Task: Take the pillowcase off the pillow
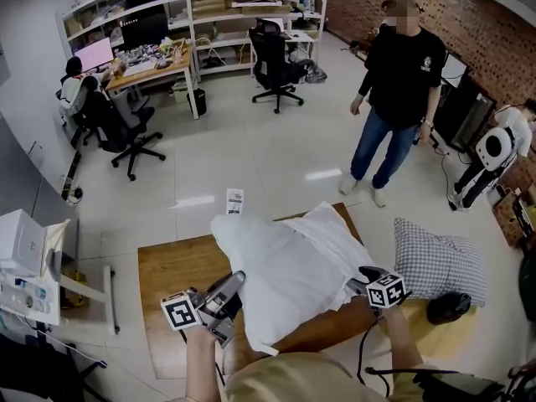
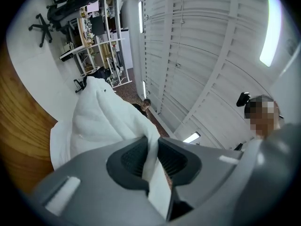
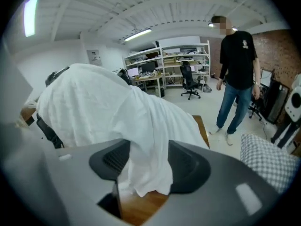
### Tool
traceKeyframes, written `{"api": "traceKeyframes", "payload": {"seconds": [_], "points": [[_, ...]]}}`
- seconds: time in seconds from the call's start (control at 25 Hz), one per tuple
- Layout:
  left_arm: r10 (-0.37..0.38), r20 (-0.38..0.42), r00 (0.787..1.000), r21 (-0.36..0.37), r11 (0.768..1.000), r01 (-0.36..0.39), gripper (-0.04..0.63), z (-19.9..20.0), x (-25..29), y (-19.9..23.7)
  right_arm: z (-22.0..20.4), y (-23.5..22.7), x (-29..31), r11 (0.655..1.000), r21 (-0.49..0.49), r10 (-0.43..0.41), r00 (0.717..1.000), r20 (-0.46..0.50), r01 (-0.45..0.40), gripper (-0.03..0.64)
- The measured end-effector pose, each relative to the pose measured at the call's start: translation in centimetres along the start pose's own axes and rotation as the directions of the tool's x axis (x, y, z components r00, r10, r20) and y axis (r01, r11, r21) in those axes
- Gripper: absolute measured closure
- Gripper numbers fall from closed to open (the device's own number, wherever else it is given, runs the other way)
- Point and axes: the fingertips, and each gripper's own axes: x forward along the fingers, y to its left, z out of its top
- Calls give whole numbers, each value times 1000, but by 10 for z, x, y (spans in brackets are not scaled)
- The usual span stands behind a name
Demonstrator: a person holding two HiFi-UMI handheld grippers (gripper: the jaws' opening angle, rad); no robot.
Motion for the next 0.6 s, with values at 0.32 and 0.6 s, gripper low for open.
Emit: {"api": "traceKeyframes", "payload": {"seconds": [0.32, 0.6], "points": [[102, 1, 995, -70, 992, -102, 528, -10, -12, 22, 95, 37, -78, 986, -142, 103, 989, 106, -87, 334], [106, -25, 994, -29, 994, -107, 528, -6, -5, 18, 158, 20, -38, 985, -73, 169, 956, 238, -156, 342]]}}
